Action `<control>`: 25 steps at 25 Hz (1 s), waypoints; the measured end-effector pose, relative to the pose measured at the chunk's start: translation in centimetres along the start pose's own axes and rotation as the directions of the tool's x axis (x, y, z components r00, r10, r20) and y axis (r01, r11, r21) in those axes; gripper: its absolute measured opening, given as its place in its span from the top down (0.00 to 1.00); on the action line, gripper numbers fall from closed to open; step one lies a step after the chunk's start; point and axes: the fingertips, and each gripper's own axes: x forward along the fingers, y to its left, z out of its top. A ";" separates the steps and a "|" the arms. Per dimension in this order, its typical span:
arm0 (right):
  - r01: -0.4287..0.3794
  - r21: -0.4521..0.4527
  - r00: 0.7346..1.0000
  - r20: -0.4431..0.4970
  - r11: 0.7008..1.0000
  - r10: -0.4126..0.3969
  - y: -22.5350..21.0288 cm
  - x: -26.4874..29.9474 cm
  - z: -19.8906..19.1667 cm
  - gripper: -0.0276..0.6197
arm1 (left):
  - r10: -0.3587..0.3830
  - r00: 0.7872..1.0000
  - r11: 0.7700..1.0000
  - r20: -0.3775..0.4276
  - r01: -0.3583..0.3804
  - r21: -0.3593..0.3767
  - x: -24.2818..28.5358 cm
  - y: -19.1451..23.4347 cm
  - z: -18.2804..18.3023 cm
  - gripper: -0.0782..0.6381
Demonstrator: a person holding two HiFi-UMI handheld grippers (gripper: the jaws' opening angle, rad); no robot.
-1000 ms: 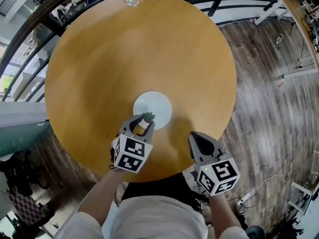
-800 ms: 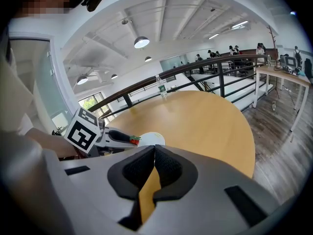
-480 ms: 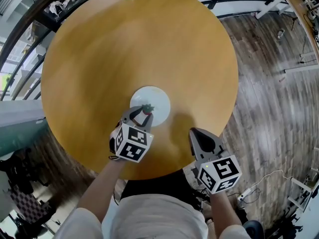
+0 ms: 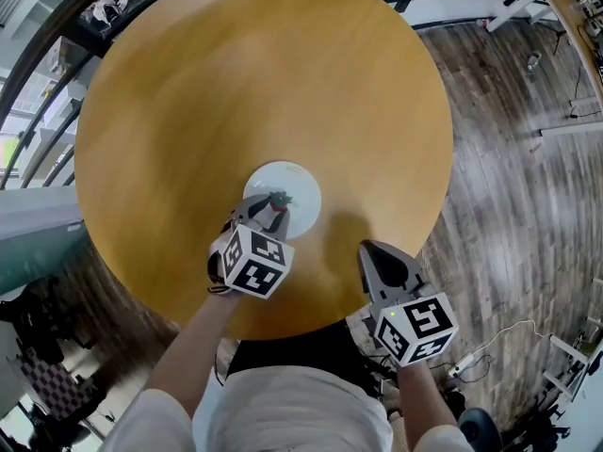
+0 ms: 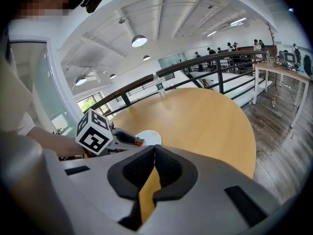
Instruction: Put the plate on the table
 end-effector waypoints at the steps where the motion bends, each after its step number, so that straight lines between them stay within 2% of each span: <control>1: -0.001 0.001 1.000 -0.001 1.000 0.001 0.0 0.1 0.0 0.92 | 0.002 1.000 1.000 -0.004 -0.002 0.004 0.1 0.0 0.0 0.68; 19: -0.002 0.014 1.000 0.004 1.000 0.002 -0.2 0.2 0.1 0.92 | 0.007 0.999 1.000 -0.049 -0.006 0.014 0.6 0.2 -0.7 0.68; 25: -0.002 0.017 1.000 0.007 1.000 0.002 0.0 0.2 0.1 0.92 | -0.011 0.999 1.000 -0.052 0.012 0.015 0.5 0.0 -0.9 0.63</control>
